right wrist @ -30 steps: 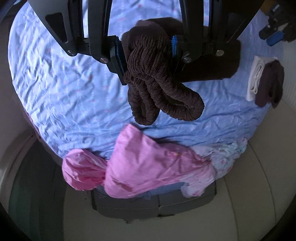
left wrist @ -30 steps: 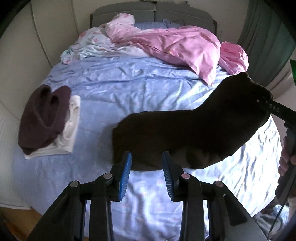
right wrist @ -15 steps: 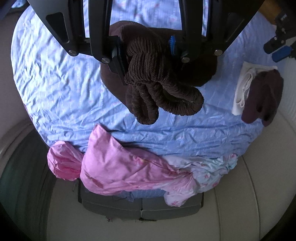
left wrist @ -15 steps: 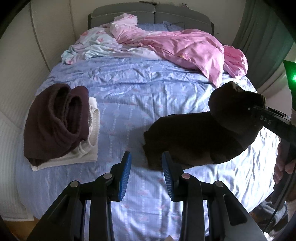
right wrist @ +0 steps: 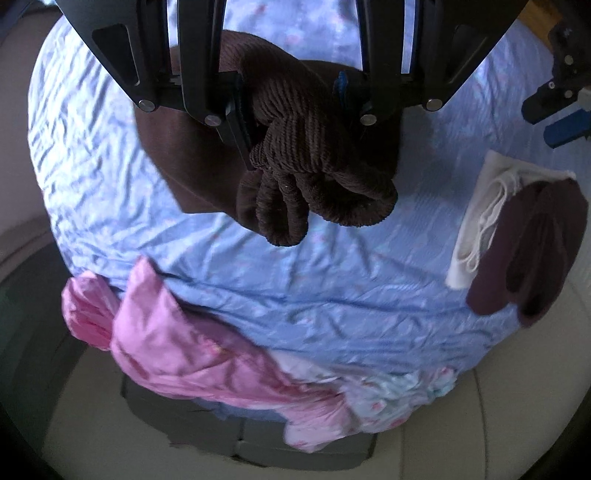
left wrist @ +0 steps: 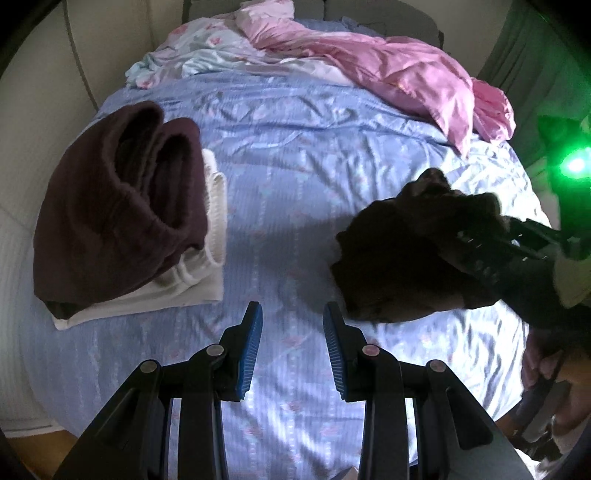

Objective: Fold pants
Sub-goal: 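Fold the cuff end over onto the pants body with the right tool, then grasp the folded pants bundle with the left tool while the right tool grasps its other side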

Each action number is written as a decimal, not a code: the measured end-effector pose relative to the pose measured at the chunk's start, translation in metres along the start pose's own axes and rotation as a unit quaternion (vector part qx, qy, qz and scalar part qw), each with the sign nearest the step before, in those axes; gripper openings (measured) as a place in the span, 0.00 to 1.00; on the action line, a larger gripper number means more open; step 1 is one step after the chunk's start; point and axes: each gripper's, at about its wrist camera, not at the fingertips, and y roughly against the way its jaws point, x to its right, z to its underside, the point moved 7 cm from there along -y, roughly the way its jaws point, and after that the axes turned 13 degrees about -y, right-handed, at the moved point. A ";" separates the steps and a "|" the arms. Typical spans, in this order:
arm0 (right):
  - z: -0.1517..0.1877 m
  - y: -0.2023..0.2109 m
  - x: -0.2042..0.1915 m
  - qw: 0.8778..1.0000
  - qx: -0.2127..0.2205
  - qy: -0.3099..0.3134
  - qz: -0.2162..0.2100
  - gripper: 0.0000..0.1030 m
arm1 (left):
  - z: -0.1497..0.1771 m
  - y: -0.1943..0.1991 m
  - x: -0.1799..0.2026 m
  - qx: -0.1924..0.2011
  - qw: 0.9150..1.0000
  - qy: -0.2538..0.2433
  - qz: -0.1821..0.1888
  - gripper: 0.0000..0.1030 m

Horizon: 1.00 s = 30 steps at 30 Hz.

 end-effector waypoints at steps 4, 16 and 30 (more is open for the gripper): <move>0.013 -0.025 -0.025 0.999 -0.022 0.022 -0.002 0.34 | 0.005 -0.003 -0.018 -0.004 1.000 0.016 -0.010 0.33; 0.054 -0.030 -0.056 0.991 -0.082 0.092 -0.060 0.71 | 0.012 -0.003 -0.032 0.002 0.998 0.064 -0.021 0.43; 0.061 0.044 0.087 0.996 -0.037 -0.037 -0.076 0.74 | -0.041 0.001 0.086 0.079 0.993 -0.003 0.093 0.45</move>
